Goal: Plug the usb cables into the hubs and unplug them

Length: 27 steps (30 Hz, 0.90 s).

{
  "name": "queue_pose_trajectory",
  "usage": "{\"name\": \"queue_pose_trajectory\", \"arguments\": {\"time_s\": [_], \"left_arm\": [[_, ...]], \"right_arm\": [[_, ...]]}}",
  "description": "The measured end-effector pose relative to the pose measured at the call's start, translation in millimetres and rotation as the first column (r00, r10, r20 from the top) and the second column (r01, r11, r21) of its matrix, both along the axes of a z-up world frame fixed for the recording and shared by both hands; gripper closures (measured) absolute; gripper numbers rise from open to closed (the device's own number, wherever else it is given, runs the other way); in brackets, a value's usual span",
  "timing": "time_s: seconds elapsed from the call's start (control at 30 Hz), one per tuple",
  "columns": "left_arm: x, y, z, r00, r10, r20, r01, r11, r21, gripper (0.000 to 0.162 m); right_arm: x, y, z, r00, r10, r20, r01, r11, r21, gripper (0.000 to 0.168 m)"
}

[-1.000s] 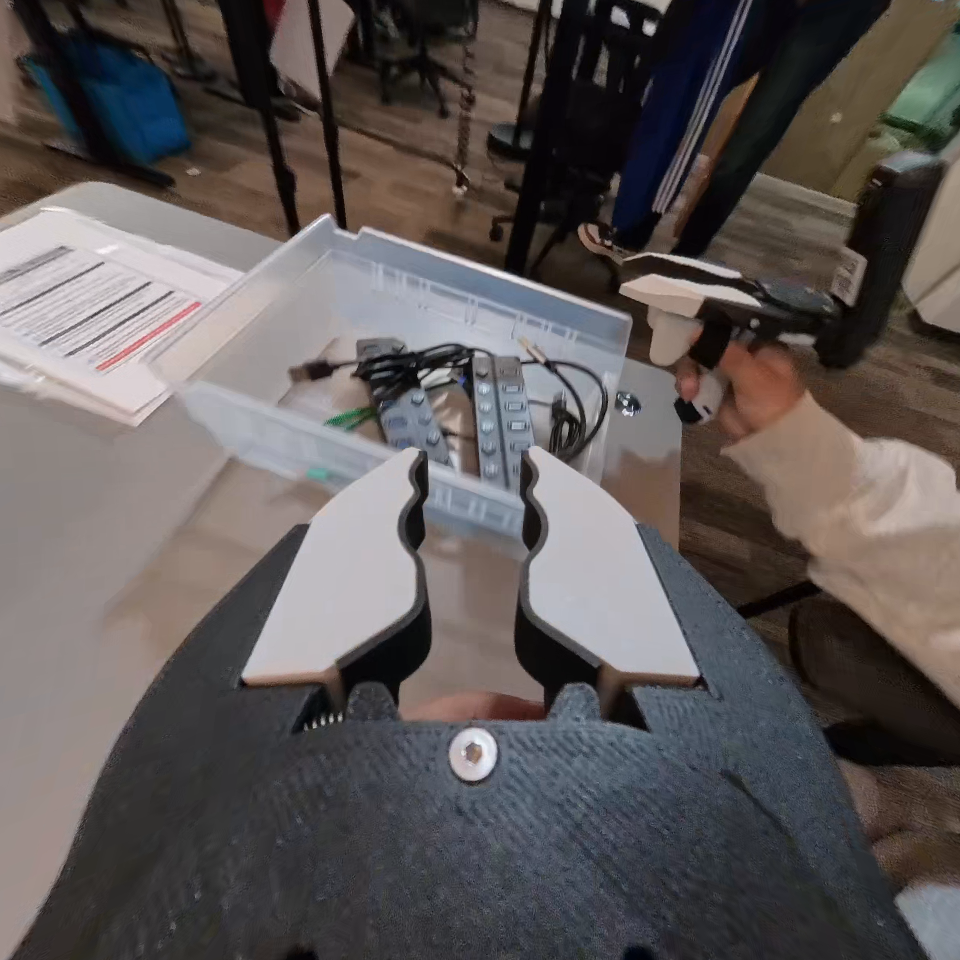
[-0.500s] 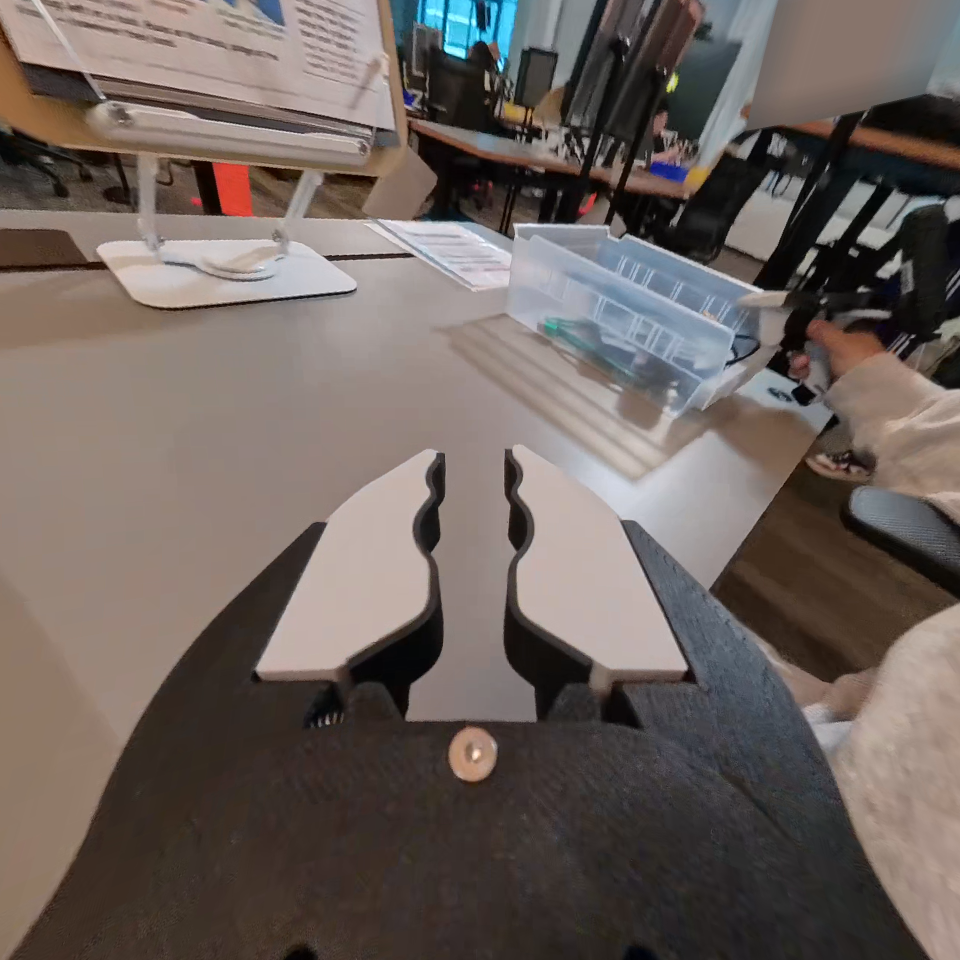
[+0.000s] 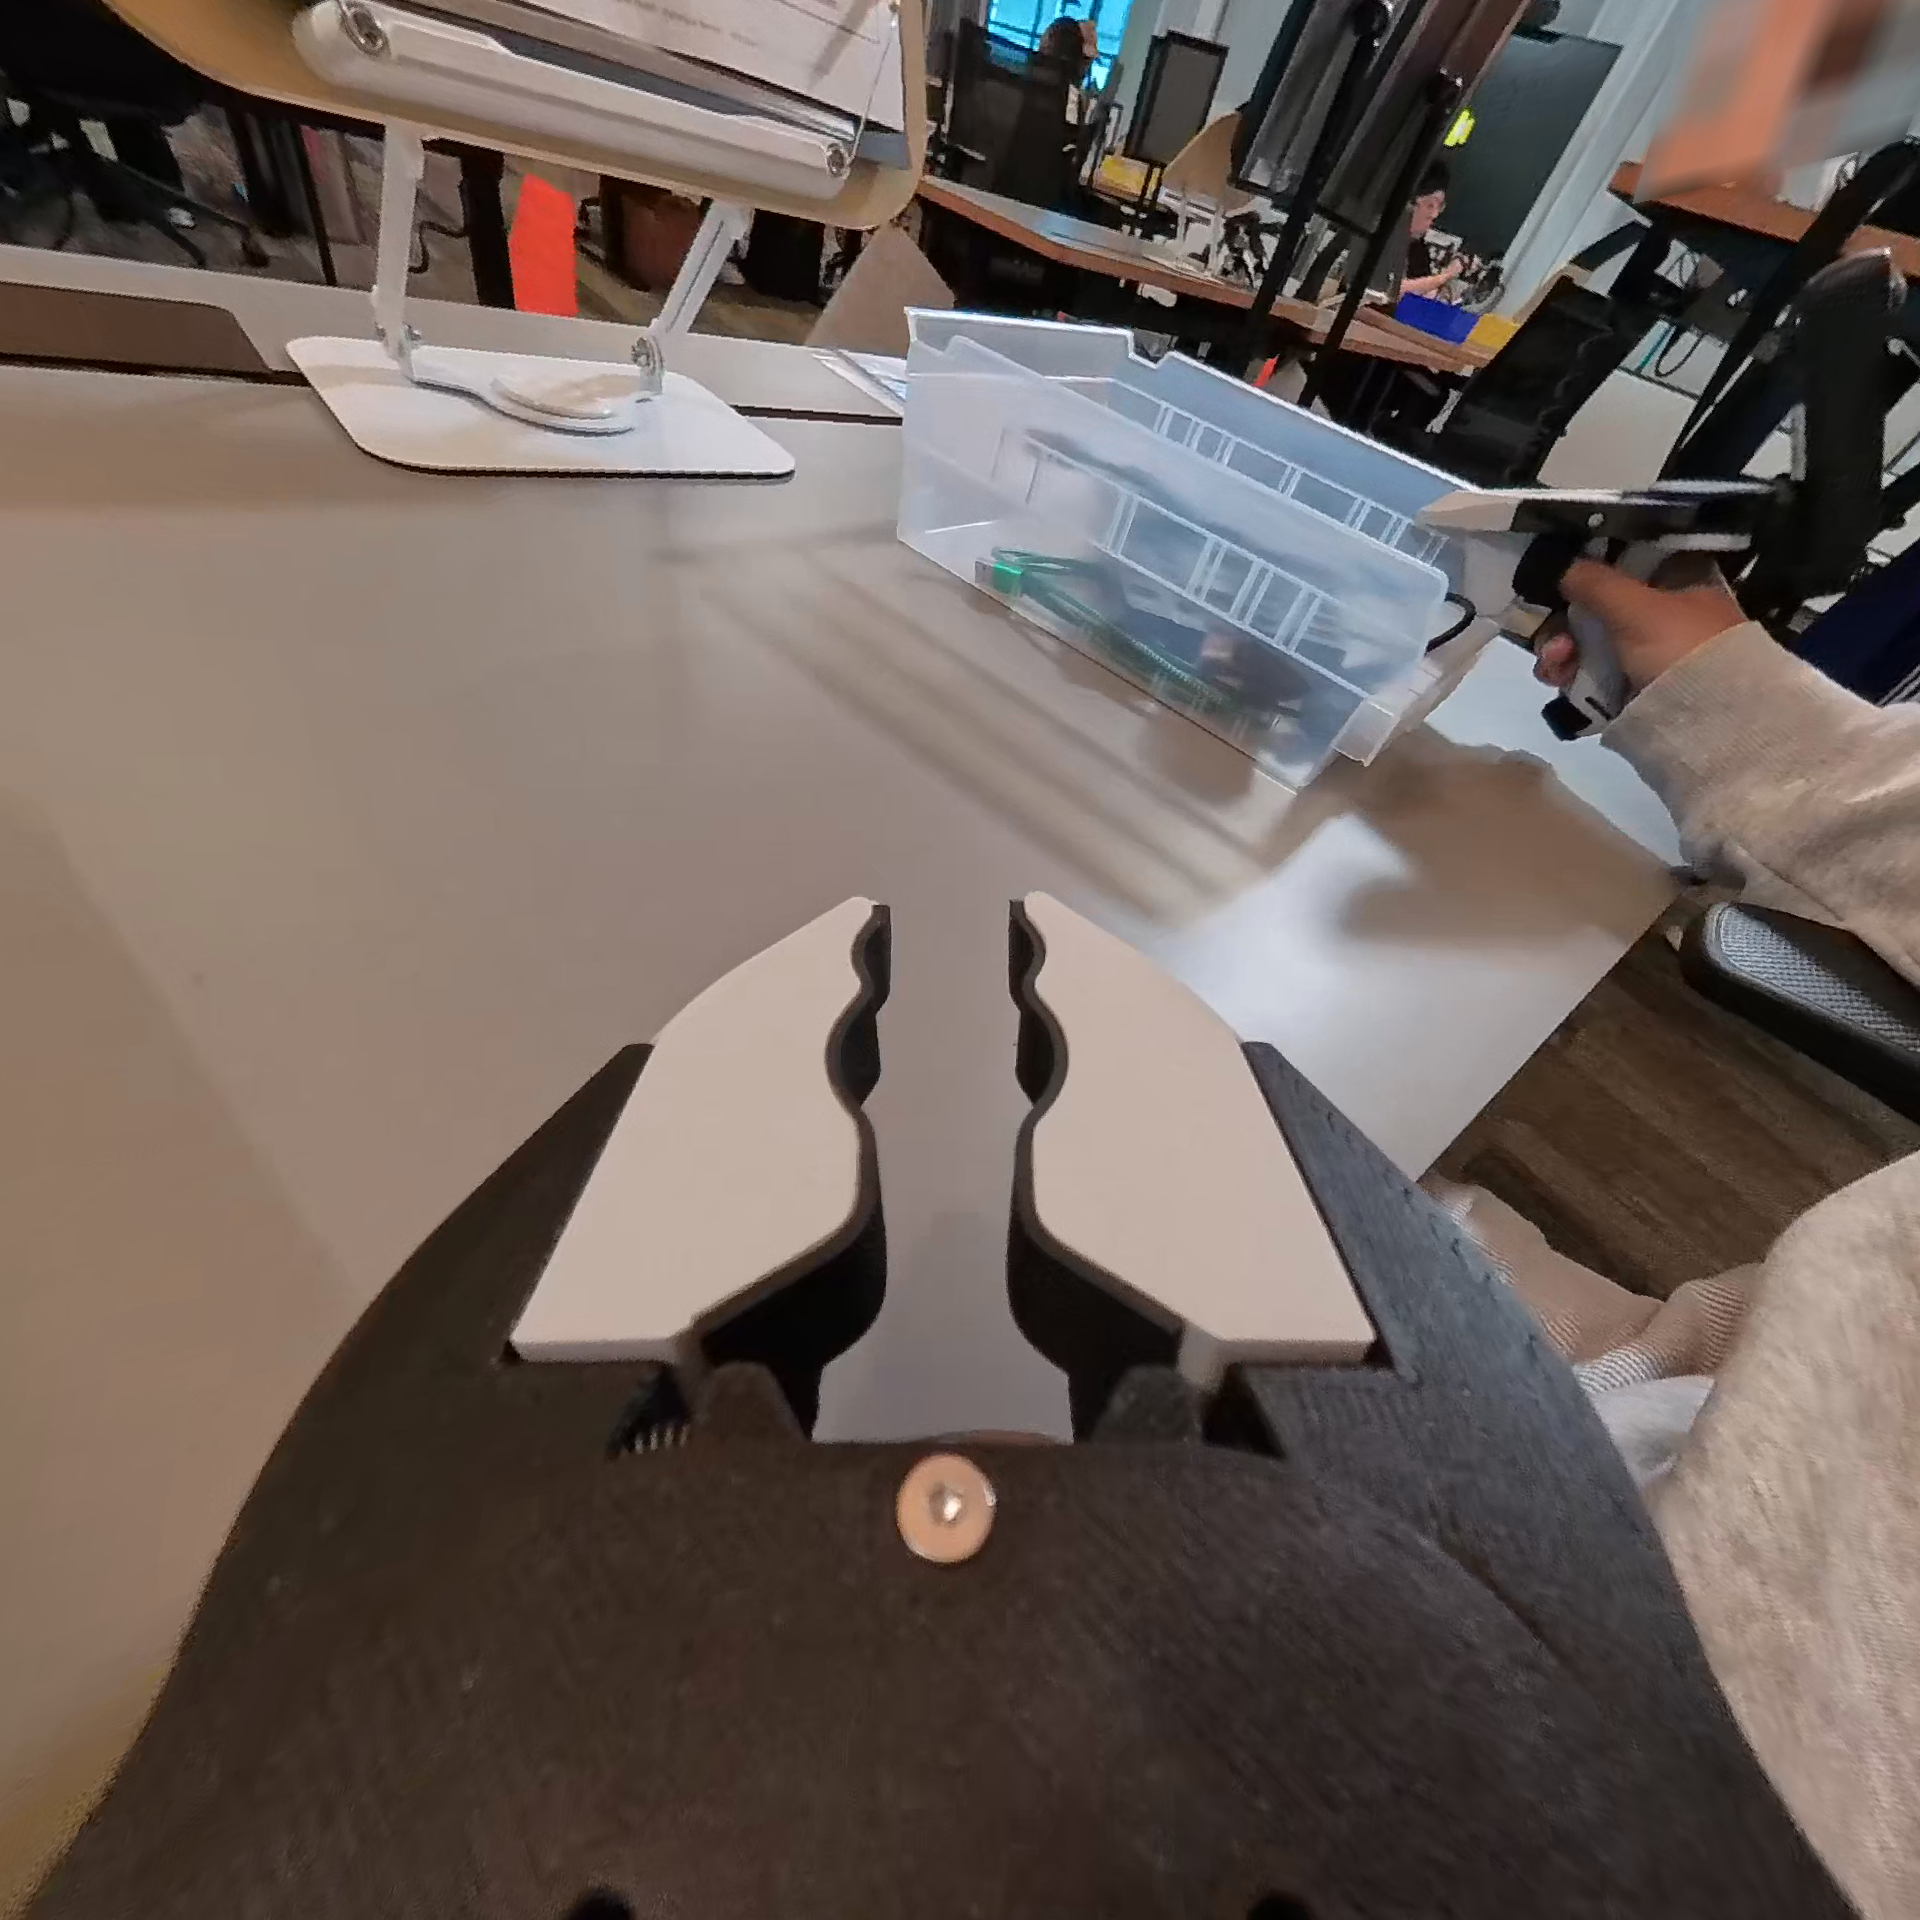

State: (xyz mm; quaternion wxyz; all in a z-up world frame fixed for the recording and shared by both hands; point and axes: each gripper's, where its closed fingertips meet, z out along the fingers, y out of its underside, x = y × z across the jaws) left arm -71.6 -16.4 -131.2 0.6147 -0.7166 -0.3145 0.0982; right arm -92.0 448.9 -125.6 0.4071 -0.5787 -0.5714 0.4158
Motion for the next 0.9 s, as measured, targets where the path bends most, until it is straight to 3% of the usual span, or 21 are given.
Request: {"name": "queue_pose_trajectory", "arguments": {"time_s": [0.03, 0.23, 0.33, 0.43, 0.53, 0.67, 0.77, 0.9], "left_arm": [[-0.9, 0.3, -0.1, 1.0, 0.002, 0.005, -0.002, 1.0, 0.007, 0.139], [-3.9, 0.2, 1.6, 1.0, 0.015, -0.018, -0.015, 1.0, 0.006, 0.138], [-2.6, -4.0, 31.2, 0.993, 0.037, -0.113, -0.025, 0.994, 0.105, 0.103], [-10.8, -42.6, 87.4, 0.948, 0.238, -0.211, -0.173, 0.943, 0.286, 0.091], [-24.4, -106.2, 118.4, 0.818, 0.501, -0.284, -0.419, 0.856, 0.302, 0.089], [-41.1, -175.7, 89.6, 0.655, 0.648, -0.389, -0.692, 0.721, 0.038, 0.066], [-49.8, -199.5, 45.4, 0.67, 0.665, -0.33, -0.729, 0.672, -0.125, 0.057], [-64.9, -190.1, 7.7, 0.77, 0.613, -0.178, -0.638, 0.743, -0.202, 0.061]], "right_arm": [[0.3, -0.2, 0.0, 1.0, 0.005, -0.011, -0.005, 1.0, 0.006, 0.165], [3.1, -4.2, 0.1, 0.997, 0.055, -0.056, -0.058, 0.996, -0.061, 0.161], [4.5, -6.2, -0.4, 0.995, 0.063, -0.077, -0.074, 0.988, -0.135, 0.158], [7.0, -8.3, -0.6, 0.996, 0.059, -0.066, -0.067, 0.991, -0.12, 0.159], [9.7, -12.1, -0.7, 0.996, 0.065, -0.057, -0.07, 0.993, -0.095, 0.159], [12.2, -18.6, -0.9, 0.997, 0.064, -0.044, -0.067, 0.995, -0.07, 0.158], [12.1, -31.3, -1.3, 0.997, 0.079, -0.021, -0.08, 0.996, -0.028, 0.158], [6.0, -59.7, -2.0, 0.993, 0.12, 0.022, -0.121, 0.991, 0.06, 0.157]]}}
